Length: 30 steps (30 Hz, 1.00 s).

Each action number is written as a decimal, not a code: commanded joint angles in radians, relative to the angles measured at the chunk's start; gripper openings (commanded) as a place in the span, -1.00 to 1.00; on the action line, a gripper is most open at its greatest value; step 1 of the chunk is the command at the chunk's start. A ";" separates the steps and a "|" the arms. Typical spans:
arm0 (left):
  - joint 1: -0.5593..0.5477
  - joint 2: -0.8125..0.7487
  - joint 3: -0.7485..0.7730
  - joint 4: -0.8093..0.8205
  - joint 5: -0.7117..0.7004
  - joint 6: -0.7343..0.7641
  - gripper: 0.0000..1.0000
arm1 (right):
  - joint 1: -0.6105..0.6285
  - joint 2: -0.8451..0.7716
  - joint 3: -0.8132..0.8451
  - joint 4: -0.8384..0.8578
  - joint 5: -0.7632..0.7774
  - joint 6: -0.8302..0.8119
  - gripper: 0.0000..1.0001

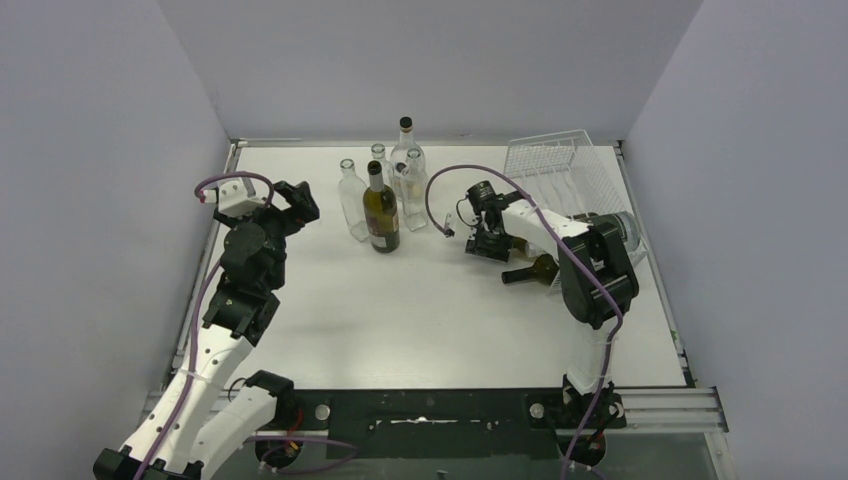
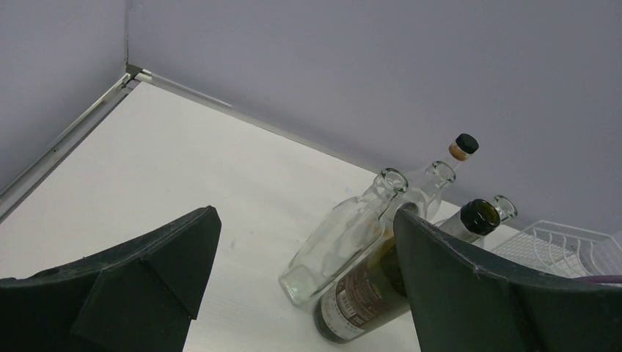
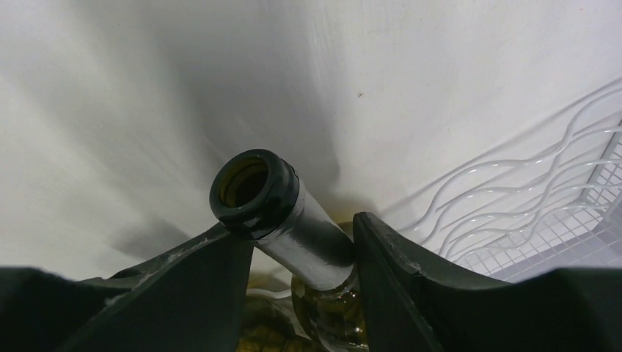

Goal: Take the wine bottle off the wine rack

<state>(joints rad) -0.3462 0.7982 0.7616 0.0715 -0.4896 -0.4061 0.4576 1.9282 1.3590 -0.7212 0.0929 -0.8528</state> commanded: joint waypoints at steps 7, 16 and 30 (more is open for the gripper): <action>-0.004 -0.010 0.012 0.056 0.002 0.008 0.81 | 0.001 -0.042 -0.017 0.052 0.005 -0.025 -0.28; -0.002 -0.008 0.012 0.056 0.003 0.007 0.81 | 0.045 -0.126 -0.043 0.121 -0.070 -0.021 -0.48; -0.002 -0.004 0.012 0.055 0.005 0.004 0.81 | 0.122 -0.268 -0.044 0.211 -0.305 0.104 -1.00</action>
<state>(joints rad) -0.3462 0.7986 0.7616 0.0715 -0.4892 -0.4065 0.5537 1.7298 1.3041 -0.5732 -0.1234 -0.8421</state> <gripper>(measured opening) 0.904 0.390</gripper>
